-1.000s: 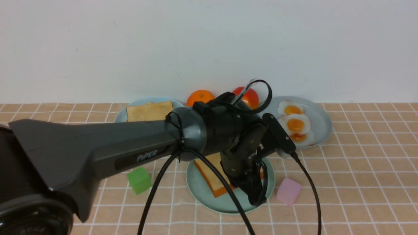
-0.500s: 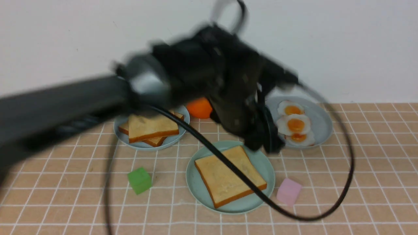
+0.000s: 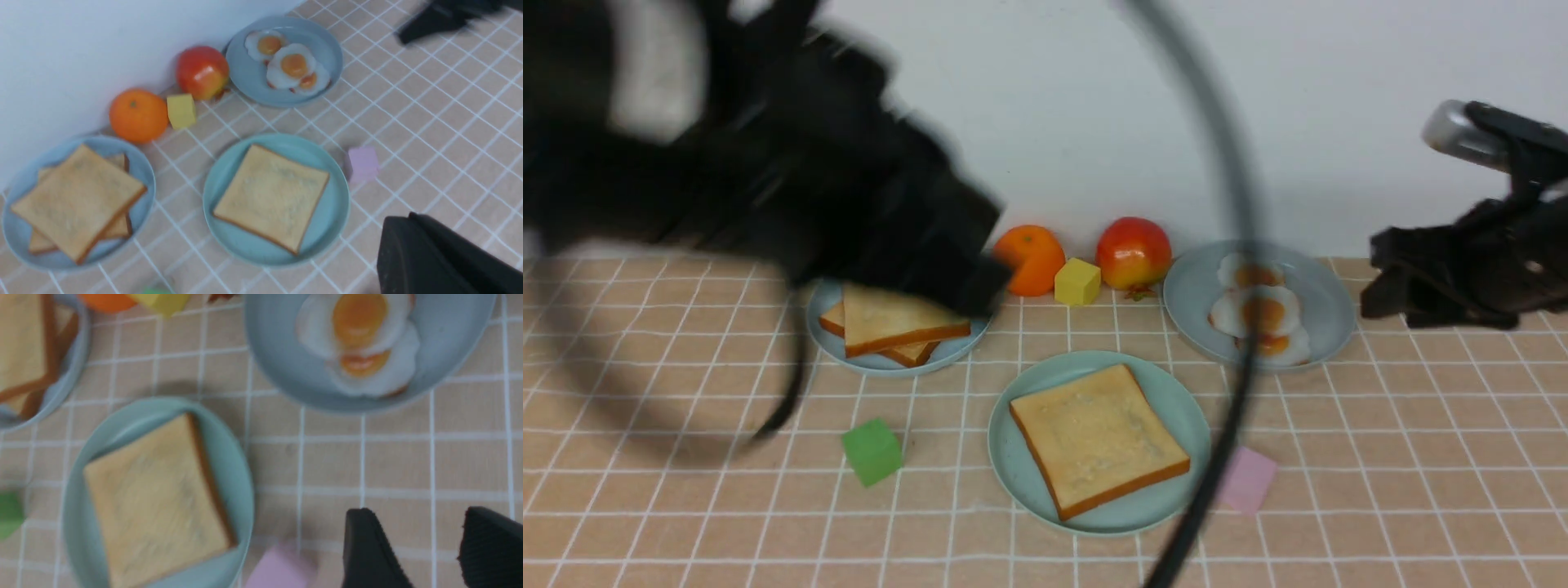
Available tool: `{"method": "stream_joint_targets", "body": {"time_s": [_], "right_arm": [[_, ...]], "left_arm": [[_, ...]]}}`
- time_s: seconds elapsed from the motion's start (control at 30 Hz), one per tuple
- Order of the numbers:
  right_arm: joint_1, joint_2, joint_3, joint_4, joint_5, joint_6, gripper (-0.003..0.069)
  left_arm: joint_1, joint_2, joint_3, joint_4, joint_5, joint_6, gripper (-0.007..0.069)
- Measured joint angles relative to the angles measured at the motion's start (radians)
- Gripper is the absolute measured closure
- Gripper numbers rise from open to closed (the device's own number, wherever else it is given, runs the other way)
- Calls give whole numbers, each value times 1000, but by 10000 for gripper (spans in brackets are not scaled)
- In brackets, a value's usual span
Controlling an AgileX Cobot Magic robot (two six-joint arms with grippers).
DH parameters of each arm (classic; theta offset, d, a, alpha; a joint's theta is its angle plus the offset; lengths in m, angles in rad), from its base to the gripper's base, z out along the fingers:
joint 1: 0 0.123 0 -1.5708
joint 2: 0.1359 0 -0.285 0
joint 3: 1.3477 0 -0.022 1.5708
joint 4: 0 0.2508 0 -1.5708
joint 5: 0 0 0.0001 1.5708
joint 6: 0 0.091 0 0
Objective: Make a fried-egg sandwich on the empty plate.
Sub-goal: Use the right arm to grab a fried egg
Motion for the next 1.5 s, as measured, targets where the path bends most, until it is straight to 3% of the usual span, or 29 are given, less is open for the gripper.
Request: {"method": "stream_joint_targets", "body": {"time_s": [0.2,0.37,0.7,1.1,1.5], "right_arm": [[-54,295,-256,95,88,-87,325],[-87,474,-443,163,117,-89,325],[-91,696,-662,233,97,-89,325],[-91,746,-674,304,9,-106,322],[-92,750,-679,318,59,-108,322]], "left_arm": [[0,-239,346,0,-269,-98,638],[0,-327,458,0,-451,-136,638],[0,-333,466,0,-475,-140,638],[0,-318,467,-7,-475,-168,638],[0,-307,467,-12,-460,-187,638]]}}
